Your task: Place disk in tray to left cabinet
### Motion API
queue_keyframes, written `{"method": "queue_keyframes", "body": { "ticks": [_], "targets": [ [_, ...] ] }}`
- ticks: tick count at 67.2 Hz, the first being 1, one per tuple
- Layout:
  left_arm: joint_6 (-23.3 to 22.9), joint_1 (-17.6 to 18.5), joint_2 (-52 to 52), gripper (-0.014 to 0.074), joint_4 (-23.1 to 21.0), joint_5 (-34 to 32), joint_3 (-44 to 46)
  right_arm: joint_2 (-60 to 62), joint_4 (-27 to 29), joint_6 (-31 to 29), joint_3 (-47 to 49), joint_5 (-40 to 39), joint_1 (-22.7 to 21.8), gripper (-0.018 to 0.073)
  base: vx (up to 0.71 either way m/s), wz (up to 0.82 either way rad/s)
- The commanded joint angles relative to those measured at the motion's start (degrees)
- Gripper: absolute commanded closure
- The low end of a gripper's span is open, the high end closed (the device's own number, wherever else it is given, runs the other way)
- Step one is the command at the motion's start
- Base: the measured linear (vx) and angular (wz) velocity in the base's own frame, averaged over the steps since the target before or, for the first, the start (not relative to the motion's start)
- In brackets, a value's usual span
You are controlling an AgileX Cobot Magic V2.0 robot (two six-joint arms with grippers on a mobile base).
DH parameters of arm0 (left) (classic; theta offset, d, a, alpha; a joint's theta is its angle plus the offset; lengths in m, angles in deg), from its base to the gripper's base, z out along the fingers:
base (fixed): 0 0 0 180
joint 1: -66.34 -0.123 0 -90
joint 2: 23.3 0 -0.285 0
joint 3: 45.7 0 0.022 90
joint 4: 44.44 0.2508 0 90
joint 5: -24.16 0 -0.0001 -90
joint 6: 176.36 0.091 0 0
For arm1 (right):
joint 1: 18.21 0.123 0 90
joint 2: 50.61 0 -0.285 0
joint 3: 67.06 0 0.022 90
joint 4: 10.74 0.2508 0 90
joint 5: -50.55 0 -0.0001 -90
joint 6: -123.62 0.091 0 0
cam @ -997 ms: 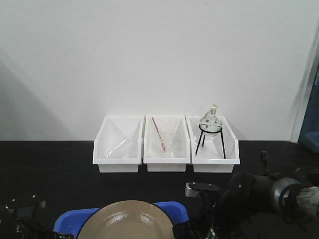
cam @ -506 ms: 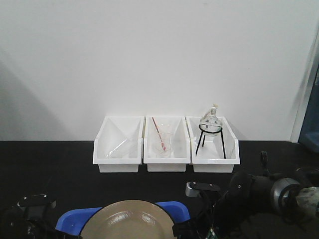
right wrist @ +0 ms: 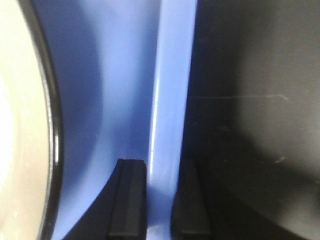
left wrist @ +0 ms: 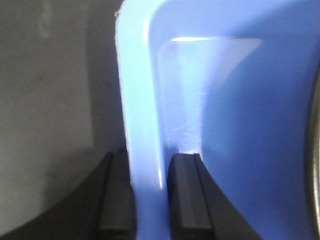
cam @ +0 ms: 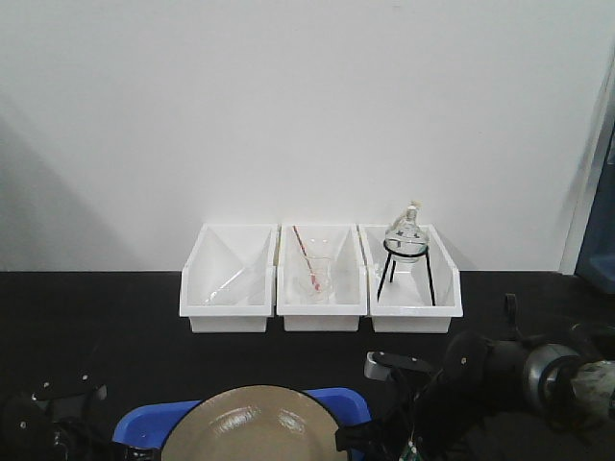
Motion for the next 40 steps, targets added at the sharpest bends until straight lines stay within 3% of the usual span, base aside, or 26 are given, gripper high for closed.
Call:
{"method": "queue_keyframes", "body": {
  "ticks": [1, 25, 40],
  "targets": [
    [-0.56, 0.78, 2.27, 0.0602, -2.7, 7.76, 1.38, 4.15, 1.87, 0.25, 1.44, -0.45, -0.23, 0.0568, 0.0, 0.0],
    [-2.5, 0.78, 6.01, 0.06, -2.7, 14.38, 7.73, 9.12, 1.94, 0.94, 1.44, 0.34, -1.45, 0.0565, 0.0, 0.0],
    [-2.55, 0.78, 8.11, 0.06, -4.04, 18.08, 9.9, 13.5, 0.86, 5.59, 1.44, 2.41, -2.05, 0.0565, 0.0, 0.0]
  ]
}}
